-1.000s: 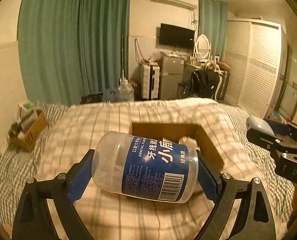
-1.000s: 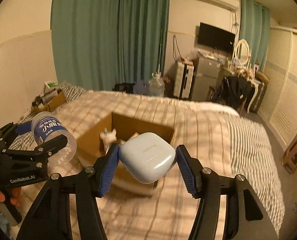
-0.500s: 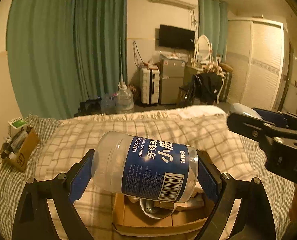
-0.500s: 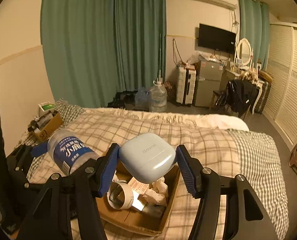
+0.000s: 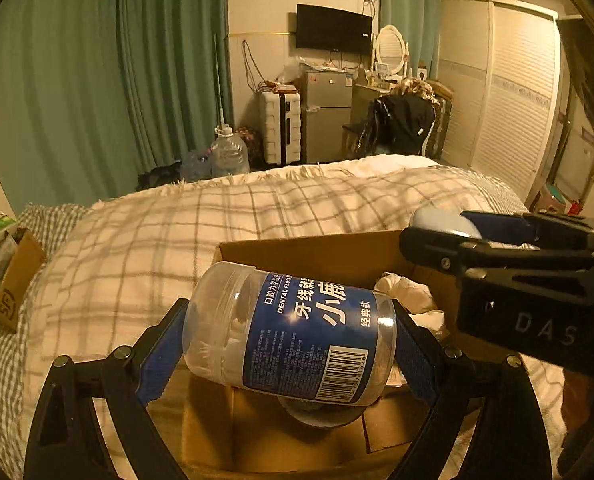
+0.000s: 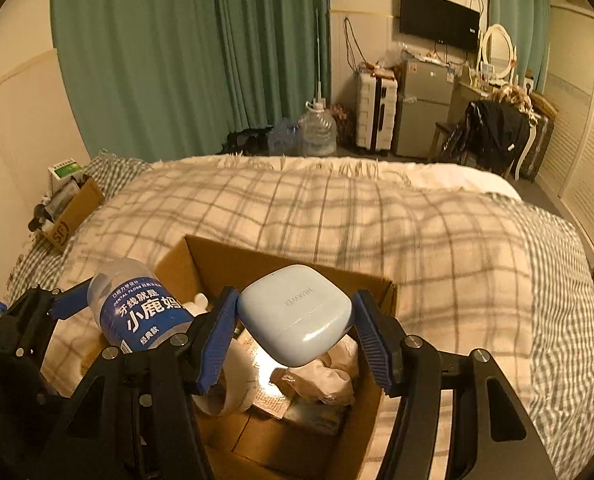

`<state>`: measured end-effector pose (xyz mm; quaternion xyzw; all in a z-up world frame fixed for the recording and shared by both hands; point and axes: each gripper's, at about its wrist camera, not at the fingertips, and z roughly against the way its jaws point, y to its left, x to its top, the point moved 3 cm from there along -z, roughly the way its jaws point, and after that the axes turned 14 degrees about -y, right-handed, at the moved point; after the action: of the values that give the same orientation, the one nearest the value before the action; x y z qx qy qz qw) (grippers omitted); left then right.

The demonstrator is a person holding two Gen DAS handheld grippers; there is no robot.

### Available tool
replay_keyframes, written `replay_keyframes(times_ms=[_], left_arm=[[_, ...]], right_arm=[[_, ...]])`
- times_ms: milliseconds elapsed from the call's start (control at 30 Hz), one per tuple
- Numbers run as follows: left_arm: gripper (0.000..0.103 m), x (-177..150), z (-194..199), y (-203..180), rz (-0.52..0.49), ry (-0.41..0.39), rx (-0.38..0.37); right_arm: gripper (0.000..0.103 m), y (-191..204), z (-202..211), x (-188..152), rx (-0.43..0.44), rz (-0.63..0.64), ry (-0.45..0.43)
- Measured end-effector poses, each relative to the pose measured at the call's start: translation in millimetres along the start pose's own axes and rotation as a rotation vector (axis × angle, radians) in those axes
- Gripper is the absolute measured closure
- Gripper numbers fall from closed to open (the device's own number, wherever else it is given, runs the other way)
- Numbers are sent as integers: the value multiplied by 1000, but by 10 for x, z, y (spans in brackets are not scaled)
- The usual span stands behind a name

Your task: Organize objects

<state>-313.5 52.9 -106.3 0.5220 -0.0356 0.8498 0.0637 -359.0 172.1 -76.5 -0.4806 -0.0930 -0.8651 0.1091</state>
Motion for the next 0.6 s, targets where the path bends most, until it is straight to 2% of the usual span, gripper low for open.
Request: replay_keyframes(times_ms=[100, 133, 167, 200, 400, 600], left_arm=[[7, -48, -34, -4, 9, 5, -15], [6, -61, -36, -1, 9, 5, -13], [0, -60, -30, 0, 5, 2, -10], [0, -50, -18, -3, 2, -2, -8], [0, 116, 194, 26, 24, -17, 3], [0, 465, 745, 70, 43, -106, 41]], right_arm=[[44, -29, -58, -62, 11, -27, 10], [35, -56, -47, -69, 12, -44, -3], [20, -66, -17, -51, 7, -52, -17], [16, -92, 39, -29, -4, -61, -45], [11, -160, 473, 187, -48, -73, -122], [0, -181, 1174, 406, -110, -70, -209]])
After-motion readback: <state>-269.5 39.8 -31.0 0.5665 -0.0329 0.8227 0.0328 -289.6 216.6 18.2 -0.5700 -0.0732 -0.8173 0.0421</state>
